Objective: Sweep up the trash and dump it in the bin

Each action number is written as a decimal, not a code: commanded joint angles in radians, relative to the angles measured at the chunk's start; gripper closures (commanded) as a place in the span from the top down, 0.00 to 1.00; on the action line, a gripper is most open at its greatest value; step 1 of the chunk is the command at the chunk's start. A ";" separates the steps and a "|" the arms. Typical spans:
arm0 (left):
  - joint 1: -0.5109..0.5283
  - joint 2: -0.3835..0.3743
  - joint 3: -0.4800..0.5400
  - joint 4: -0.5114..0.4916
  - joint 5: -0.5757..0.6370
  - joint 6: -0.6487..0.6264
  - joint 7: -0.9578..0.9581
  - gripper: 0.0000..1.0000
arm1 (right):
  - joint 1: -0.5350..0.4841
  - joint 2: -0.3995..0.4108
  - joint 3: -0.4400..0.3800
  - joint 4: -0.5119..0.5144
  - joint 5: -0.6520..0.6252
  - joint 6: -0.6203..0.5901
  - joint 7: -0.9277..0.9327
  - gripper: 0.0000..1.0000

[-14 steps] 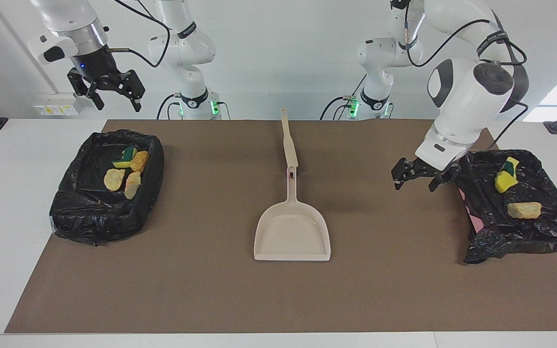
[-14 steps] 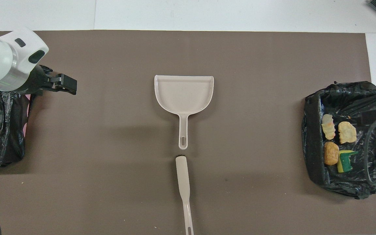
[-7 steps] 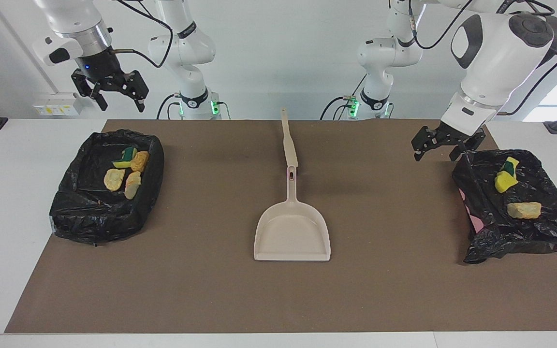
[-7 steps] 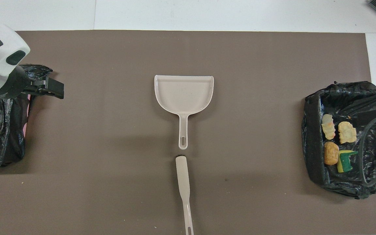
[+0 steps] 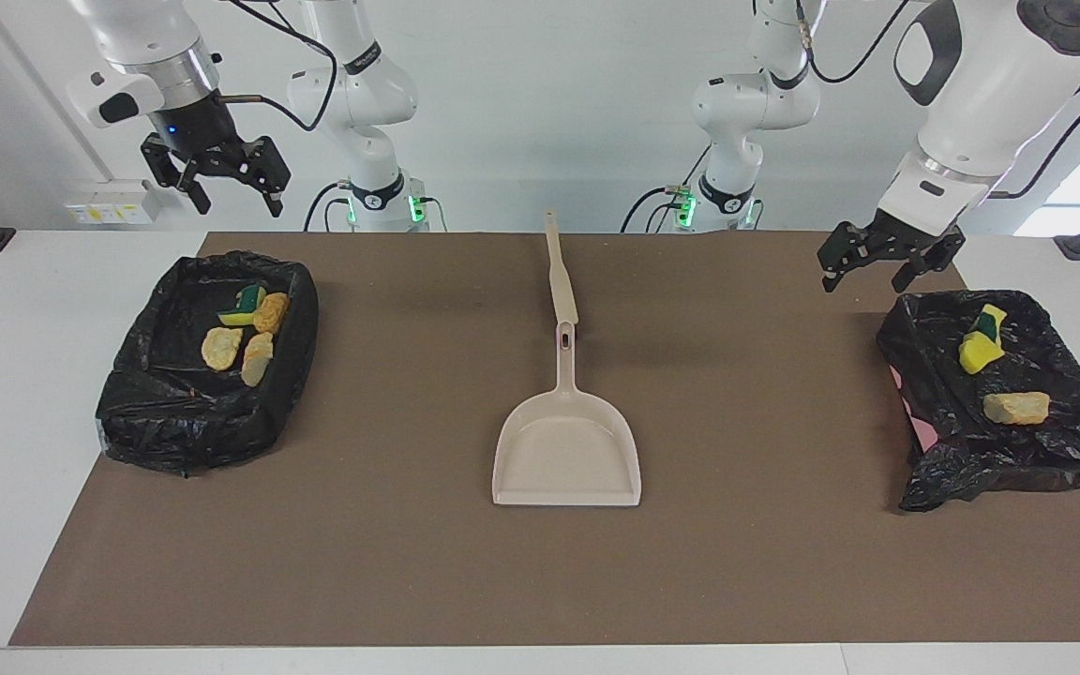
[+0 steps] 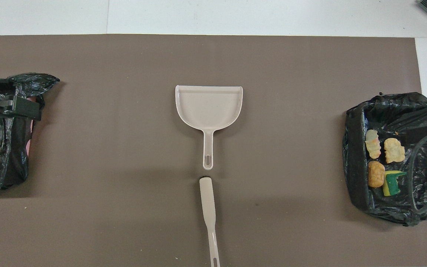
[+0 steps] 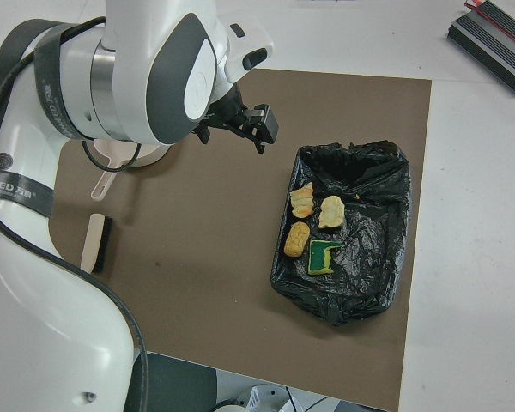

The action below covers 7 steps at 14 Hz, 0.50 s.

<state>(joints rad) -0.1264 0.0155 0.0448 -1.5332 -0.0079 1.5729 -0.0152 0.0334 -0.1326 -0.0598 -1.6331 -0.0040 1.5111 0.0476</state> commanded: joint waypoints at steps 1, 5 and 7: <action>-0.027 -0.025 0.027 -0.008 -0.003 -0.021 0.024 1.00 | -0.007 -0.025 0.001 -0.033 0.009 0.020 -0.032 1.00; -0.027 -0.028 0.027 -0.012 -0.003 -0.037 0.023 1.00 | -0.009 -0.025 0.001 -0.036 0.009 0.020 -0.034 1.00; -0.025 -0.028 0.027 -0.010 0.000 -0.054 0.023 1.00 | -0.012 -0.030 0.003 -0.047 0.009 0.020 -0.035 1.00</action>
<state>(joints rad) -0.1362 0.0024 0.0541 -1.5350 -0.0079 1.5462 -0.0044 0.0331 -0.1332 -0.0599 -1.6390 -0.0040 1.5111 0.0476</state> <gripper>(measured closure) 0.000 0.000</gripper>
